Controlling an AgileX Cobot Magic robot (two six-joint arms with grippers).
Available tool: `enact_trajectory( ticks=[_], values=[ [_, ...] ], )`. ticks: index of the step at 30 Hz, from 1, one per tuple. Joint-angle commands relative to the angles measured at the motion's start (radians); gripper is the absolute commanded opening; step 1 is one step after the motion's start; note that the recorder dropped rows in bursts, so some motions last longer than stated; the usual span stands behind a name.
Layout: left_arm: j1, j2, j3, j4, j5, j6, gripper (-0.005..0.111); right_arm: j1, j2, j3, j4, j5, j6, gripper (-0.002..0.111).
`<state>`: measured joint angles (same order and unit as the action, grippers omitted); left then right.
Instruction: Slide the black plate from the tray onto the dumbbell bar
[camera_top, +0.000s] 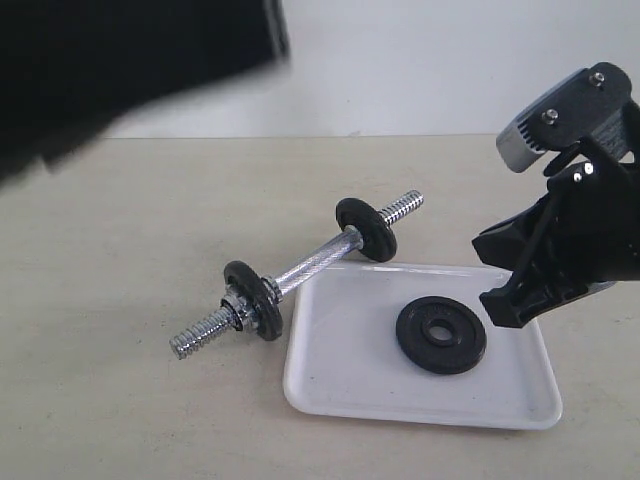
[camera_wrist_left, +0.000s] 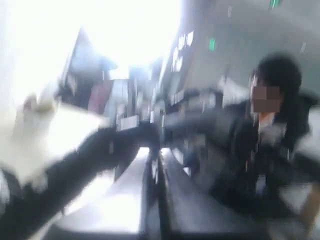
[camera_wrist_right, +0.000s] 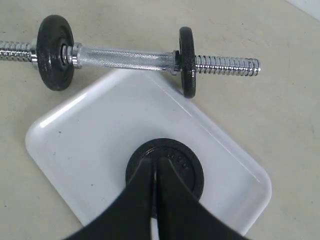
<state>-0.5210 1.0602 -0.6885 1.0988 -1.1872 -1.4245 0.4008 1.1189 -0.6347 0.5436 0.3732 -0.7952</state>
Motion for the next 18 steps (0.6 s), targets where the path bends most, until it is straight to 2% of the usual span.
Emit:
enact_trajectory(
  ticks=[1, 4, 6, 8, 10, 12, 14, 18],
  values=[
    [-0.001, -0.007, -0.006, -0.497, -0.024, 0.171, 0.004, 0.003, 0.000, -0.006, -0.007, 0.006, -0.001, 0.000],
    [-0.001, -0.007, -0.006, -0.768, -0.024, 0.377, 0.004, 0.003, 0.000, -0.006, -0.007, 0.008, -0.001, 0.000],
    [-0.001, -0.007, -0.012, -0.897, -0.022, 0.612, 0.004, 0.003, 0.000, -0.006, -0.007, 0.011, -0.001, 0.000],
    [-0.001, -0.007, -0.017, -0.960, -0.010, 0.866, 0.004, 0.003, 0.000, -0.006, -0.007, 0.012, -0.001, 0.000],
    [-0.001, -0.007, -0.021, -0.957, 0.053, 1.168, 0.004, 0.003, 0.000, -0.006, -0.007, 0.012, -0.001, 0.000],
    [-0.001, -0.007, -0.034, -0.919, 0.210, 1.439, 0.004, 0.003, 0.000, -0.006, -0.007, 0.012, -0.001, 0.000],
    [-0.001, -0.007, -0.046, -0.895, 0.441, 1.667, 0.004, 0.003, 0.000, -0.006, -0.007, 0.012, -0.001, 0.000],
    [0.002, -0.005, -0.082, -0.994, 0.907, 1.910, 0.004, 0.003, 0.000, -0.006, -0.007, 0.012, -0.003, 0.000]
  ],
)
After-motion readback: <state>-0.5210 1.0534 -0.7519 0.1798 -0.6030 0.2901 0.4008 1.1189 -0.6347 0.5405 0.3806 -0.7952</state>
